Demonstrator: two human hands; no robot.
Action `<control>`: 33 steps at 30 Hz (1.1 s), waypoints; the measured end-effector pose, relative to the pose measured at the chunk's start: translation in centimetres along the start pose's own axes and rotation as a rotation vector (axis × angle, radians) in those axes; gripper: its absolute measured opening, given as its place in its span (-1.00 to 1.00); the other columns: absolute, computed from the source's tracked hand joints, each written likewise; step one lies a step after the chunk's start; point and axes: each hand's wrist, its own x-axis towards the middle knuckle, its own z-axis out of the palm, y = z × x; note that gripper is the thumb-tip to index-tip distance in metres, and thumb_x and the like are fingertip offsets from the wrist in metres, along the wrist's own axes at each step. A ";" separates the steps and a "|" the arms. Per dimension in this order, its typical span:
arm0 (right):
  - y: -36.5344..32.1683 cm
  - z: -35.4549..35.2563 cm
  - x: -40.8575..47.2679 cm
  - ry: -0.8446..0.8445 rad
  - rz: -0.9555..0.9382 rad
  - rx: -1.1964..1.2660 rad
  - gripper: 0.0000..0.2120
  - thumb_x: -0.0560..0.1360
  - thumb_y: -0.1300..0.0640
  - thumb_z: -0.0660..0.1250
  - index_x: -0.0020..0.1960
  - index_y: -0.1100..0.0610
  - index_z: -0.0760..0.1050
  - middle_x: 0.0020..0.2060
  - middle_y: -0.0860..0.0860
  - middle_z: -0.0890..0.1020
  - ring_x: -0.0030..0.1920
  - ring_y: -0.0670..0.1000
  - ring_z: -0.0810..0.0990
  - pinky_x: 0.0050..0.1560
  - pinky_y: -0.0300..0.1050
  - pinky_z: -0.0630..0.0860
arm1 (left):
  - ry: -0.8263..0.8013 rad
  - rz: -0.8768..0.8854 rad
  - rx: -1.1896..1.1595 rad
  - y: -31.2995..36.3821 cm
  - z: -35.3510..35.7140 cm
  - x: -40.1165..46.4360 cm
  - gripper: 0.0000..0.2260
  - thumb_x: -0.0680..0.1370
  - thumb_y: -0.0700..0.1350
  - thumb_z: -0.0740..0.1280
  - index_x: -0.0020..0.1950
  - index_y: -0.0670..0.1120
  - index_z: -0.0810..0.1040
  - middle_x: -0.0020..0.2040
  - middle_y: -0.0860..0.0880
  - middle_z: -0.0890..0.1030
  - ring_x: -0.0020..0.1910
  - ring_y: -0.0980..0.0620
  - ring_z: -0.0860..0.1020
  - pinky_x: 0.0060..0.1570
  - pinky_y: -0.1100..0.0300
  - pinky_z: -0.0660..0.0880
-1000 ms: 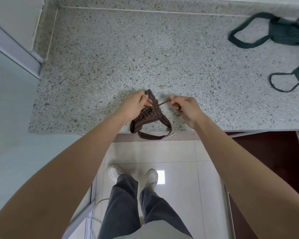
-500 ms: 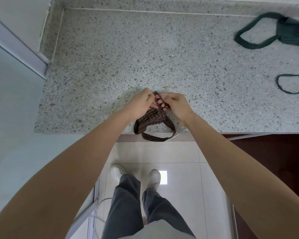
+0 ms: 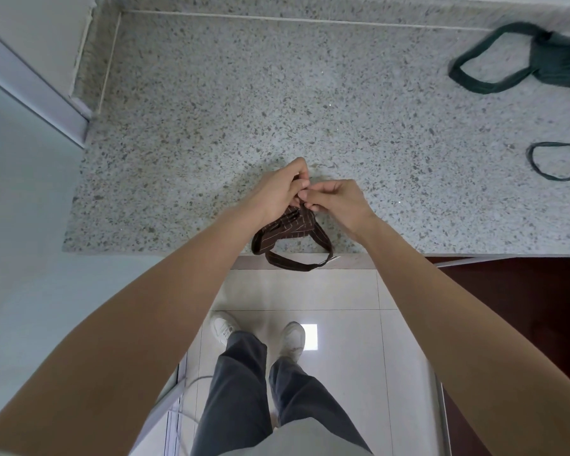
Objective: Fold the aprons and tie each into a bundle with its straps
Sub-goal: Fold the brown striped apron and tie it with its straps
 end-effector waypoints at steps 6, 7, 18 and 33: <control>0.1 0.5 -0.3 0.153 0.242 0.343 -0.95 0.47 0.25 0.38 -0.18 0.20 0.58 -0.45 -0.01 0.58 -0.42 -0.13 0.50 -0.43 -0.38 0.46 | 0.104 0.033 -0.089 -0.3 0.5 -0.9 -0.71 0.60 -0.13 0.23 0.29 0.03 0.27 -0.14 -0.06 0.59 -0.19 0.09 0.62 -0.11 0.26 0.53; 0.1 0.5 -0.3 0.154 0.278 0.399 -0.96 0.47 0.25 0.38 -0.16 0.19 0.57 -0.42 0.00 0.58 -0.42 -0.13 0.49 -0.44 -0.38 0.45 | 0.109 0.076 -0.028 -0.4 0.7 -1.1 -0.68 0.59 -0.16 0.25 0.31 0.04 0.31 -0.09 -0.06 0.57 -0.16 0.09 0.60 -0.08 0.25 0.52; 0.5 -1.1 -0.1 0.122 0.335 0.292 -0.87 0.43 0.24 0.43 -0.23 0.12 0.50 -0.43 -0.01 0.61 -0.36 -0.09 0.51 -0.53 -0.39 0.34 | 0.048 0.129 0.229 -0.1 1.2 -0.4 -0.77 0.49 -0.13 0.38 0.14 -0.09 0.62 0.03 -0.13 0.54 -0.01 -0.06 0.51 0.09 0.03 0.45; 1.3 -0.5 -1.7 0.333 -0.269 -0.613 -0.89 0.41 0.32 0.41 -0.13 0.18 0.53 -0.06 0.04 0.44 0.02 -0.05 0.40 0.02 -0.55 0.25 | -0.004 -0.037 0.317 0.7 1.7 1.0 -0.78 0.59 -0.08 0.25 0.07 -0.19 0.59 -0.02 -0.06 0.36 -0.01 0.02 0.36 0.07 0.12 0.35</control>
